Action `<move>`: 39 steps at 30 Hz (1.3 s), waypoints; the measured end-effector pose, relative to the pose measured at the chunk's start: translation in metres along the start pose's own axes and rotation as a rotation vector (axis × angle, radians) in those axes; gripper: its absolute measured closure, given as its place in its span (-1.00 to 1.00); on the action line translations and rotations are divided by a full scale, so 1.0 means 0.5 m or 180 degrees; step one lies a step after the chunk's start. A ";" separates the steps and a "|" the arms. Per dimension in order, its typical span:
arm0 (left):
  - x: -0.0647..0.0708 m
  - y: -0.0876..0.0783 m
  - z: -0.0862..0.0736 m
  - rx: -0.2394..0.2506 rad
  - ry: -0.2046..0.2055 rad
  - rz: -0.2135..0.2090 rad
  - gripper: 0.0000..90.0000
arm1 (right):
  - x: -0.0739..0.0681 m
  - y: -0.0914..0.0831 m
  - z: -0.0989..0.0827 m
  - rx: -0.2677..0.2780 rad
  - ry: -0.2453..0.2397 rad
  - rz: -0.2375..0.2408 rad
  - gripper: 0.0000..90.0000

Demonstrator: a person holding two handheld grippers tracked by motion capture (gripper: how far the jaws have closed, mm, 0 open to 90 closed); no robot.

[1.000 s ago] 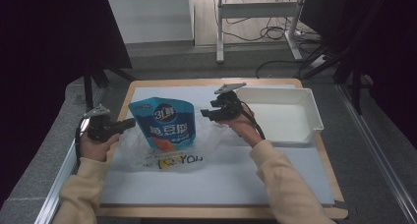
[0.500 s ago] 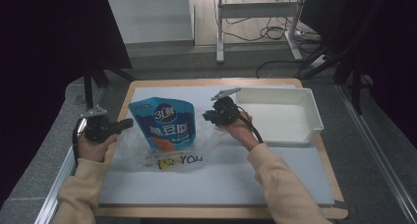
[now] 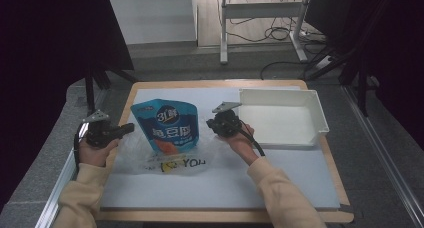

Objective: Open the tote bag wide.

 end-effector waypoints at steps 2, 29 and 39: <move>-0.003 0.005 -0.004 -0.0014 0.0007 0.0022 0.94 | -0.004 0.004 -0.007 -0.0004 -0.0029 -0.0058 0.88; -0.026 0.053 -0.052 -0.0224 -0.0045 0.0131 0.94 | -0.025 0.039 -0.074 -0.0122 0.0067 -0.0236 0.94; -0.039 0.087 -0.084 -0.0391 -0.0084 0.0165 0.94 | -0.018 0.068 -0.114 -0.0288 0.0270 -0.0186 0.95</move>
Point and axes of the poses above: each handheld gripper's, and its own axes: y roughly forward along the jaws, z roughly out of its top, x roughly to its right, the point moved 10 cm from there along y, roughly forward along the jaws, and after that the axes turned 7 degrees about -z, right-handed, at the moved point
